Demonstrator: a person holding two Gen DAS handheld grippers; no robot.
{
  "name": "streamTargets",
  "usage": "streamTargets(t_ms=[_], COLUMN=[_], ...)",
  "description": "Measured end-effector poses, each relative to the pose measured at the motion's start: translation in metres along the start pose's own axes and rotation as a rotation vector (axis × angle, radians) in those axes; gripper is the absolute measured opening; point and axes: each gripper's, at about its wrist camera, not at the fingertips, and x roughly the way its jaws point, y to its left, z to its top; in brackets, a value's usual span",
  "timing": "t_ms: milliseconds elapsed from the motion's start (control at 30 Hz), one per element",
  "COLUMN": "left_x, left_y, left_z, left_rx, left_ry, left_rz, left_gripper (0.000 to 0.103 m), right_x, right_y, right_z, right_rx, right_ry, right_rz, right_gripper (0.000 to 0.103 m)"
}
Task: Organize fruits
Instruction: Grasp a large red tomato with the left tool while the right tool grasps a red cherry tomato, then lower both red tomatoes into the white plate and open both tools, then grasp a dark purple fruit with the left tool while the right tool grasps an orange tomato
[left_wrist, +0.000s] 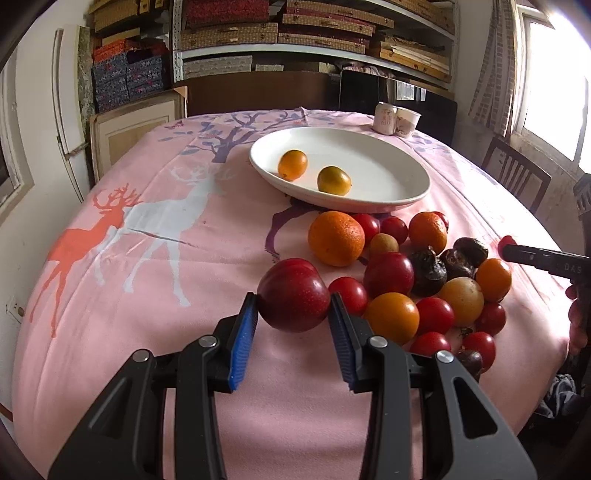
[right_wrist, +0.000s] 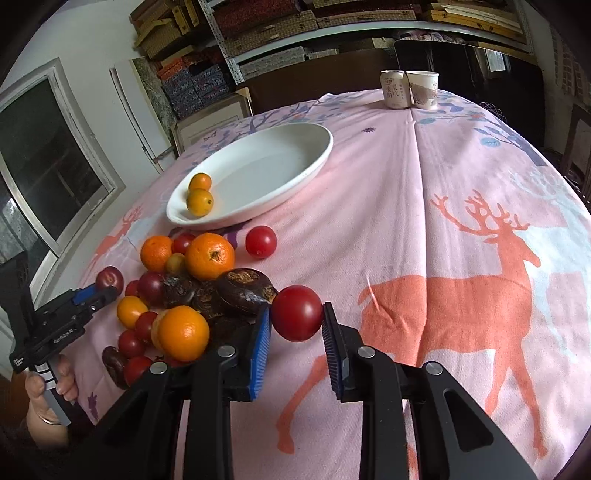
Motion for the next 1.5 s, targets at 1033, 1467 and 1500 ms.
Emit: streamTargets(t_ms=[1033,1467,1500], left_x=[0.01,-0.04,-0.037], left_y=[-0.071,-0.087,-0.088], left_z=[0.077,-0.041,-0.044], left_rx=[0.169,0.267,0.265], left_ry=[-0.001,0.054,0.056], left_rz=[-0.085,-0.117,-0.122], left_gripper=[0.075,0.075,0.069], right_x=[0.016,-0.031,-0.03], right_y=[0.02,0.013,0.015], right_z=[0.071,-0.003,-0.006], right_rx=[-0.008,-0.043,-0.043], right_ry=[-0.088,-0.112,-0.105], right_rz=[0.034,-0.056,-0.053], right_gripper=[0.052,0.055,0.055])
